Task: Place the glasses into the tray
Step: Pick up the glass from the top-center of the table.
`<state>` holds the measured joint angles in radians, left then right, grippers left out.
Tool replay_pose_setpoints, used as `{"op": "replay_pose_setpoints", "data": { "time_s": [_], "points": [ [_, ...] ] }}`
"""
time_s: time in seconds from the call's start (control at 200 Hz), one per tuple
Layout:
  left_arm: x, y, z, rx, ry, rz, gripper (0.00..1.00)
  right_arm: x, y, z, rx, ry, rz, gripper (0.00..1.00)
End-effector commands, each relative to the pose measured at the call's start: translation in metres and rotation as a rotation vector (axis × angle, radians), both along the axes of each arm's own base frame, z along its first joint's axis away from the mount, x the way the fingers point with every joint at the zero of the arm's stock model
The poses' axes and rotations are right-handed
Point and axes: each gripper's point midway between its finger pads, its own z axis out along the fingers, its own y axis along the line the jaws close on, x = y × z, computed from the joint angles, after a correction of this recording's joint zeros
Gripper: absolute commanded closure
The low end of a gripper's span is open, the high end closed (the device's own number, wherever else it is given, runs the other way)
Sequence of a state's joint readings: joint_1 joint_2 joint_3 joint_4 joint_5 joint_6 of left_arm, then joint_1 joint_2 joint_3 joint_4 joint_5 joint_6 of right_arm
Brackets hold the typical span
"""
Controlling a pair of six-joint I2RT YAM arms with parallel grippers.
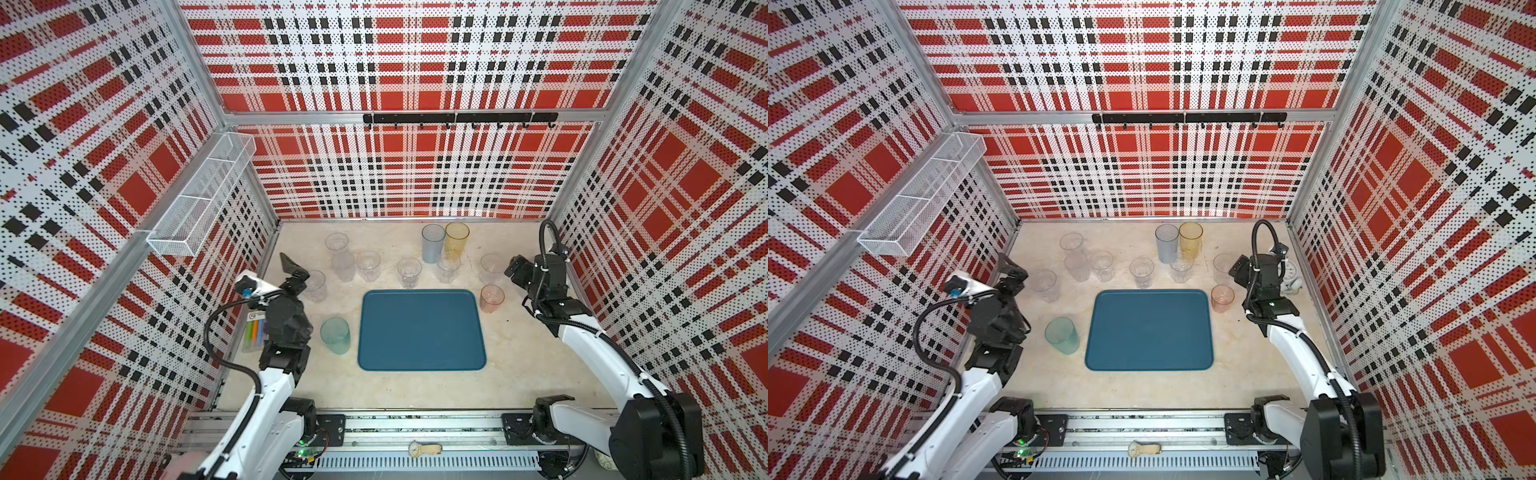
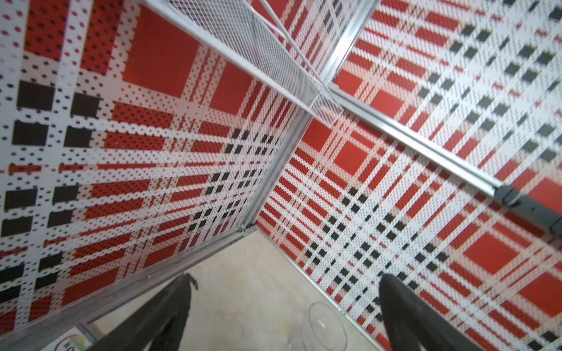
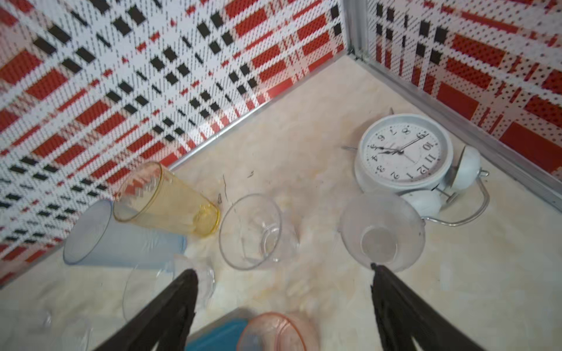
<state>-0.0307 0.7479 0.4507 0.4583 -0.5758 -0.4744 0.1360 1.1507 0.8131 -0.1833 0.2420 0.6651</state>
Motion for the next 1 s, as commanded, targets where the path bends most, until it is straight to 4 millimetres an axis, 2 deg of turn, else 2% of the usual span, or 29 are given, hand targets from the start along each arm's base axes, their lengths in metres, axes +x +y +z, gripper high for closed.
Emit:
{"op": "replay_pose_setpoints", "data": {
  "time_s": [0.0, 0.03, 0.14, 0.256, 0.371, 0.436, 0.466, 0.486, 0.541, 0.636, 0.681, 0.721, 0.797, 0.912, 0.997],
  "points": [
    [0.016, -0.016, -0.017, -0.112, 0.080, -0.226, 0.02, -0.009, 0.030, 0.020, 0.050, 0.064, 0.098, 0.11],
    [0.018, -0.013, -0.015, -0.110, 0.108, -0.226, 0.00, -0.009, 0.039, 0.028, 0.038, 0.067, 0.123, 0.12],
    [0.032, -0.014, -0.015, -0.113, 0.211, -0.232, 0.04, -0.010, 0.064, 0.054, -0.013, 0.059, 0.168, 0.12],
    [0.049, -0.032, -0.013, -0.101, 0.288, -0.279, 0.06, 0.000, 0.103, 0.058, 0.011, 0.112, 0.285, 0.11],
    [0.061, -0.066, 0.000, -0.014, 0.337, -0.298, 0.06, 0.018, 0.143, 0.071, -0.003, 0.146, 0.390, 0.11],
    [0.067, -0.090, 0.007, 0.017, 0.340, -0.332, 0.05, 0.037, 0.153, 0.086, -0.033, 0.138, 0.402, 0.12],
    [0.071, -0.100, 0.008, 0.028, 0.342, -0.354, 0.05, 0.046, 0.155, 0.086, -0.052, 0.148, 0.395, 0.12],
    [0.073, -0.117, 0.008, 0.039, 0.348, -0.394, 0.05, 0.051, 0.155, 0.086, -0.065, 0.154, 0.388, 0.13],
    [0.078, -0.144, 0.009, 0.069, 0.361, -0.439, 0.05, 0.067, 0.154, 0.082, -0.099, 0.181, 0.372, 0.17],
    [0.082, -0.192, 0.005, 0.142, 0.380, -0.499, 0.04, 0.094, 0.140, 0.076, -0.102, 0.182, 0.316, 0.29],
    [0.083, -0.214, 0.001, 0.169, 0.389, -0.530, 0.04, 0.106, 0.128, 0.076, -0.079, 0.164, 0.276, 0.32],
    [0.083, -0.232, -0.002, 0.187, 0.392, -0.570, 0.04, 0.116, 0.126, 0.074, -0.046, 0.161, 0.284, 0.35],
    [0.084, -0.265, -0.010, 0.203, 0.394, -0.658, 0.03, 0.133, 0.114, 0.061, -0.046, 0.198, 0.256, 0.37],
    [0.085, -0.306, -0.022, 0.208, 0.398, -0.783, 0.03, 0.155, 0.106, 0.036, -0.015, 0.245, 0.256, 0.40],
    [0.084, -0.324, -0.032, 0.230, 0.415, -0.822, 0.03, 0.169, 0.106, 0.021, -0.009, 0.273, 0.259, 0.40]
  ]
}}
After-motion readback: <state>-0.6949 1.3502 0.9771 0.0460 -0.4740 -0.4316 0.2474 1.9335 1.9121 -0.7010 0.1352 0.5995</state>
